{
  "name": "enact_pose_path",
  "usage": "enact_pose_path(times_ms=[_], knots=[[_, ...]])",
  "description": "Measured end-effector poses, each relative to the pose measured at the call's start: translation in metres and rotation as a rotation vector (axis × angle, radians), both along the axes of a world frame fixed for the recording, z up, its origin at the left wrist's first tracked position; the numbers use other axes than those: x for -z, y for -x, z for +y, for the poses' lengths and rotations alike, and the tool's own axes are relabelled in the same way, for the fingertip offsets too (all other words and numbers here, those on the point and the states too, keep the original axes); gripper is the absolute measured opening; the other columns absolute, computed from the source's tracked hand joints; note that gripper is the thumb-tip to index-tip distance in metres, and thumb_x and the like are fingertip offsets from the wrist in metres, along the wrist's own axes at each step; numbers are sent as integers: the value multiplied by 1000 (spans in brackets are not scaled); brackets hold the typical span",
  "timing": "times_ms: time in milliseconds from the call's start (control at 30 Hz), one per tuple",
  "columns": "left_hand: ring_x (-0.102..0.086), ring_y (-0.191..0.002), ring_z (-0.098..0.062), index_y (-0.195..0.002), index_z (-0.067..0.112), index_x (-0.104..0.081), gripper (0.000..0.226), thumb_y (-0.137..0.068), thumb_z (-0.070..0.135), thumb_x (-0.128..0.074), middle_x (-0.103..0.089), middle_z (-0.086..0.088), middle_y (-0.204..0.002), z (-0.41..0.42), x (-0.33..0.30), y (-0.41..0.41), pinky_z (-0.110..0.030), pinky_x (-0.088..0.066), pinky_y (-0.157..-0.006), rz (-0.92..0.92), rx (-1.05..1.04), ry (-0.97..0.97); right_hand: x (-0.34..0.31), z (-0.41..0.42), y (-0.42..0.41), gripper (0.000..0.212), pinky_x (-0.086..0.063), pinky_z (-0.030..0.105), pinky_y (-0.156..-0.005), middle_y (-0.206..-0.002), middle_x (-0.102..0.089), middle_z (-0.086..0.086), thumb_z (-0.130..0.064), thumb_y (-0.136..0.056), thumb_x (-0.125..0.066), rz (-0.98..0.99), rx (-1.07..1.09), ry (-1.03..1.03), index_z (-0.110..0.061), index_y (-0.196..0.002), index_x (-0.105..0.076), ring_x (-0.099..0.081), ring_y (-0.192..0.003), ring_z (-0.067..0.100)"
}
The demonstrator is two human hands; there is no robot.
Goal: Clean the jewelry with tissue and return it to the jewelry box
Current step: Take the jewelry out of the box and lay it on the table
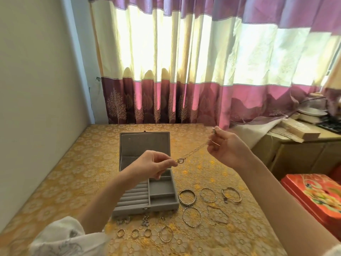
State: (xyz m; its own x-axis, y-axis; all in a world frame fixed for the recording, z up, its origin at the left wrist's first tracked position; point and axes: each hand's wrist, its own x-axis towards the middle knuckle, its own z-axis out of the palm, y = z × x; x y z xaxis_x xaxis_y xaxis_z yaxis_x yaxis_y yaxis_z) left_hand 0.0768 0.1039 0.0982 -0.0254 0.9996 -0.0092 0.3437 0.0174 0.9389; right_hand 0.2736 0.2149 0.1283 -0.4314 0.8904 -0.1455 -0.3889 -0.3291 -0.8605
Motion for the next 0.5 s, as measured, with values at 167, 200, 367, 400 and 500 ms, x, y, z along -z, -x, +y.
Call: enact_pose_path(times_ms=[167, 200, 367, 400, 500], knots=[[-43, -50, -7, -82, 16, -71, 17, -81, 31, -63, -53, 6, -53, -14, 33, -13, -20, -38, -52, 67, 78, 98, 50, -9, -48, 20, -44, 19, -45, -62, -58, 1, -19, -92, -50, -44, 17, 123, -12, -75, -56, -52, -51, 12], [-45, -51, -7, -83, 17, -71, 17, -81, 32, -63, -56, 8, -54, -17, 42, -17, -21, -39, -53, 99, 78, 110, 61, -10, -57, 20, -44, 19, -45, -64, -59, 2, -19, -93, -49, -76, 37, 128, -11, -76, -56, -52, -53, 12], [-56, -58, 0, -90, 20, -69, 16, -88, 33, -58, -66, 3, -73, -27, 90, -47, -14, -45, -56, 299, 50, 77, 113, -19, -103, 15, -45, 23, -58, -76, -63, 8, -15, -93, -48, -282, 90, 96, -8, -83, -55, -53, -66, 16], [-52, -52, 3, -90, 22, -68, 15, -89, 32, -57, -64, 4, -71, -29, 100, -55, -12, -42, -52, 336, 18, 43, 122, -21, -112, 15, -45, 25, -61, -77, -63, 9, -14, -93, -48, -309, 85, 91, -7, -83, -55, -54, -68, 17], [-49, -49, 6, -96, 20, -69, 17, -90, 30, -56, -61, 8, -69, -36, 126, -75, -10, -39, -49, 388, -70, -14, 147, -25, -136, 15, -47, 25, -62, -80, -66, 10, -12, -94, -47, -415, 83, 66, -4, -84, -56, -59, -72, 19]])
